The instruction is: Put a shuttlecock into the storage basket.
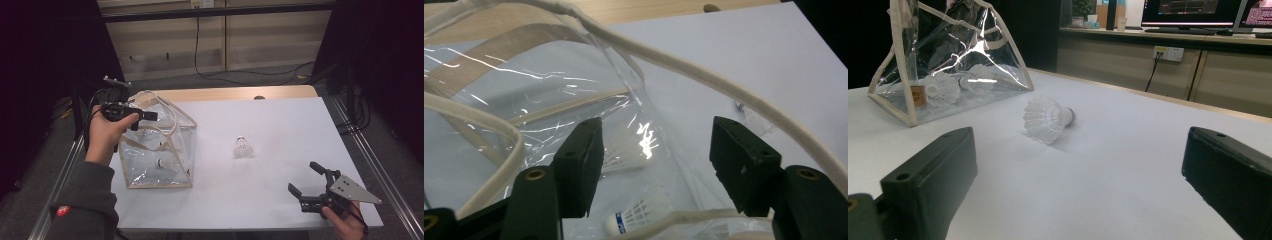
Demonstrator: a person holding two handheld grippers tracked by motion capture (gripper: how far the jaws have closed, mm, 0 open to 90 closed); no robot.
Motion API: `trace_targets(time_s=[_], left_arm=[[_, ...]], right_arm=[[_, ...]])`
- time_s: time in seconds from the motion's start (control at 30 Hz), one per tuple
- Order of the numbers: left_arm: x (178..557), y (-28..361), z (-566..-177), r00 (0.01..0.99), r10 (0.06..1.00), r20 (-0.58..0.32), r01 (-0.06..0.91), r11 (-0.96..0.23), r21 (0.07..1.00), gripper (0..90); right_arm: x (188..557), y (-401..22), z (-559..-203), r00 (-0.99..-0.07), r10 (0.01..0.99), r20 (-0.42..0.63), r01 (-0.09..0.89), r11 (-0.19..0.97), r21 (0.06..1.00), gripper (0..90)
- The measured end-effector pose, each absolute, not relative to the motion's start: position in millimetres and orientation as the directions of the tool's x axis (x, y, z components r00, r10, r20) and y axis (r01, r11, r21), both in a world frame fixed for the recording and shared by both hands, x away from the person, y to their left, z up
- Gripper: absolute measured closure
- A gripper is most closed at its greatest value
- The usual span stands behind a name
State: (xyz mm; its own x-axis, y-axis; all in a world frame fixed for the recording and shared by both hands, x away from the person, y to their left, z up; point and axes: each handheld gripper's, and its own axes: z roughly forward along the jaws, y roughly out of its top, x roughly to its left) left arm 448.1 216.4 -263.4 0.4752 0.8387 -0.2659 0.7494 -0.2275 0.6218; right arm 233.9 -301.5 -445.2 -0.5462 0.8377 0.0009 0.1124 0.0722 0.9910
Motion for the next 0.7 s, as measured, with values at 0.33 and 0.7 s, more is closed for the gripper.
trace_targets(time_s=[0.33,0.7], left_arm=[[444,201,-256,0.517,0.810,-0.278,0.735,-0.253,0.628,32.6],[440,186,-246,0.556,0.783,-0.279,0.721,-0.287,0.631,25.9]], right_arm=[[234,-301,-445,-0.546,0.838,0.004,0.113,0.069,0.991,1.2],[233,-301,-445,-0.546,0.838,0.005,0.114,0.068,0.991,1.2]])
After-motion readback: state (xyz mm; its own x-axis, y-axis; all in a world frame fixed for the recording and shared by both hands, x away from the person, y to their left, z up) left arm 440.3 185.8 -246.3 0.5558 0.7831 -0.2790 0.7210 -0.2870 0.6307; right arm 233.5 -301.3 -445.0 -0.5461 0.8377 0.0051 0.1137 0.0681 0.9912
